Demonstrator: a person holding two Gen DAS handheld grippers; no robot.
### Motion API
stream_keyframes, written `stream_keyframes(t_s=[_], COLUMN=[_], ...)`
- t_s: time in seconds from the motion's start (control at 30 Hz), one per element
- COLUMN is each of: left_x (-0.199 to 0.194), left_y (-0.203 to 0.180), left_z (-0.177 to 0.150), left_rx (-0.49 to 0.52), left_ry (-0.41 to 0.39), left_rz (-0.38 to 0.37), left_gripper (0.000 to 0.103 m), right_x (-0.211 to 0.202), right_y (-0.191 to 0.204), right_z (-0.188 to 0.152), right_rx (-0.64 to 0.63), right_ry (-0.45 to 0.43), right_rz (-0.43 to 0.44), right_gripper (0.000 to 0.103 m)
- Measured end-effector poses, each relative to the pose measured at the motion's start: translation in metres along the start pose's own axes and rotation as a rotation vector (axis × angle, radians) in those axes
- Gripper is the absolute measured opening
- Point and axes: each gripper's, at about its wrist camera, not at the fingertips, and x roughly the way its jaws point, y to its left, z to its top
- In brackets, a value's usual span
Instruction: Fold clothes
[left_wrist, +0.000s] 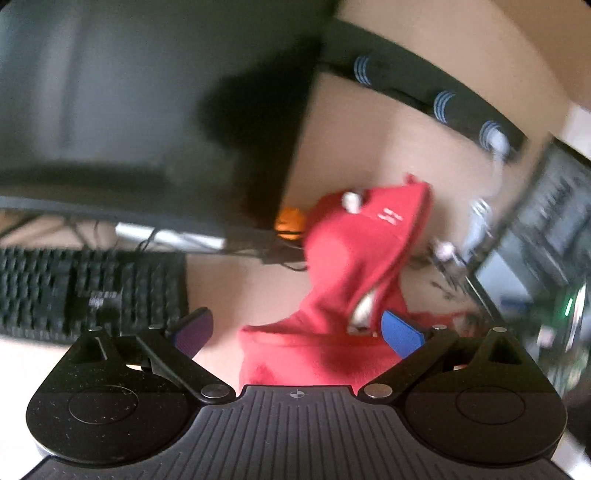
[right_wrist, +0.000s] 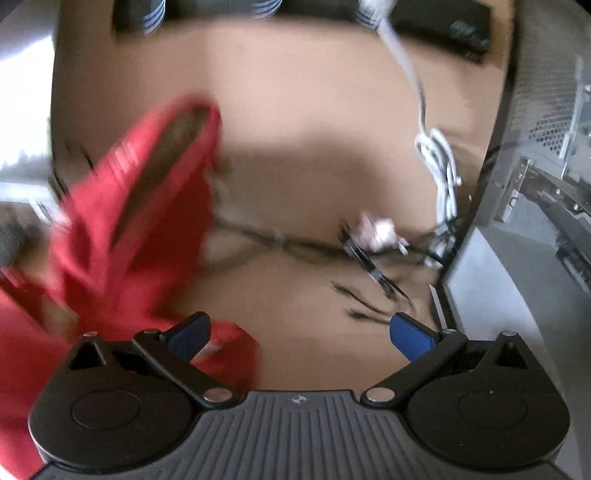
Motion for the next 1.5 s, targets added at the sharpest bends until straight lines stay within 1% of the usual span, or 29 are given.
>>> stream_keyframes(t_s=[0.07,0.13,0.2,0.27,0.33,0.37,0.43,0.47,0.57,0.6,0.63,0.67,0.7,0.73,0.8,0.83,0.87,0.93,0.97,1.03,1.1,1.17,1.23,1.27,1.3,1.37,1.43,1.47,1.5], left_x=[-0.001,0.018,0.036,0.052,0.061,0.061,0.063,0.065,0.076,0.081,0.087,0.089,0.090,0.086,0.065,0.051,0.039,0.034,0.042,0.062,0.072,0.068,0.062,0.059,0.051,0.036,0.025,0.024,0.027], left_y=[-0.004,-0.005,-0.004,0.006,0.016,0.018,0.023,0.025,0.030,0.030,0.029,0.025,0.020,0.014,0.004,0.001,-0.002,-0.006,-0.002,0.008,0.016,0.018,0.019,0.020,0.018,0.011,-0.002,-0.010,-0.019], left_z=[-0.005,-0.017,-0.030,-0.040,-0.045,-0.048,-0.051,-0.052,-0.052,-0.051,-0.050,-0.049,-0.048,-0.045,-0.036,-0.031,-0.027,-0.027,-0.032,-0.043,-0.051,-0.053,-0.049,-0.045,-0.041,-0.030,-0.021,-0.018,-0.017], left_rx=[0.077,0.113,0.139,0.081,-0.020,-0.041,-0.081,-0.102,-0.156,-0.159,-0.162,-0.153,-0.144,-0.124,-0.098,-0.096,-0.075,0.017,0.030,0.023,-0.022,-0.044,-0.049,-0.055,-0.064,-0.070,-0.052,-0.039,-0.025], left_ry=[0.020,0.091,0.128,0.140,0.147,0.136,0.124,0.123,0.124,0.127,0.129,0.128,0.125,0.112,0.050,0.009,-0.027,-0.061,-0.036,0.025,0.057,0.039,0.019,0.010,-0.013,-0.068,-0.121,-0.131,-0.126], left_rz=[-0.018,-0.013,-0.009,-0.002,-0.037,-0.047,-0.058,-0.059,-0.054,-0.045,-0.035,-0.028,-0.020,-0.014,-0.027,-0.046,-0.038,0.051,0.102,0.186,0.219,0.227,0.241,0.247,0.243,0.215,0.125,0.081,0.030], left_gripper=[0.100,0.100,0.100,0.100,0.100,0.099,0.085,0.070,0.073,0.072,0.071,0.061,0.045,0.039,0.017,0.017,0.017,0.017,0.017,0.017,0.022,0.031,0.041,0.046,0.046,0.049,0.058,0.065,0.071], right_x=[-0.025,-0.041,-0.045,-0.043,-0.041,-0.037,-0.023,-0.017,0.006,0.013,0.018,0.018,0.016,0.009,-0.011,-0.017,-0.022,-0.011,0.000,0.015,0.016,0.011,0.004,-0.002,-0.012,-0.031,-0.047,-0.050,-0.049], right_y=[-0.008,-0.017,-0.024,-0.029,-0.032,-0.033,-0.034,-0.034,-0.026,-0.022,-0.018,-0.013,-0.009,-0.005,-0.001,-0.001,-0.001,-0.001,-0.002,-0.005,0.000,0.006,0.004,0.003,0.002,0.006,0.018,0.027,0.036], right_z=[0.005,0.006,-0.004,-0.022,-0.041,-0.050,-0.061,-0.067,-0.069,-0.067,-0.064,-0.060,-0.056,-0.051,-0.042,-0.039,-0.036,-0.039,-0.044,-0.055,-0.059,-0.059,-0.054,-0.051,-0.045,-0.030,-0.014,-0.008,-0.004], right_rx=[0.074,0.131,0.196,0.271,0.315,0.339,0.398,0.427,0.459,0.471,0.480,0.484,0.482,0.465,0.429,0.402,0.374,0.315,0.296,0.289,0.238,0.172,0.158,0.155,0.162,0.165,0.141,0.123,0.106], right_ry=[-0.045,-0.064,-0.028,0.041,0.085,0.103,0.131,0.146,0.155,0.158,0.161,0.161,0.155,0.136,0.096,0.082,0.072,0.087,0.112,0.167,0.177,0.163,0.152,0.140,0.113,0.040,-0.028,-0.056,-0.073], right_rz=[0.071,0.139,0.175,0.175,0.168,0.164,0.168,0.170,0.207,0.229,0.249,0.266,0.280,0.289,0.300,0.273,0.238,0.120,0.067,0.036,0.003,-0.045,-0.075,-0.081,-0.065,0.003,0.090,0.135,0.175], right_gripper=[0.103,0.103,0.103,0.102,0.086,0.075,0.071,0.071,0.070,0.057,0.048,0.038,0.033,0.030,0.022,0.022,0.022,0.022,0.022,0.022,0.022,0.022,0.023,0.023,0.024,0.027,0.042,0.057,0.065])
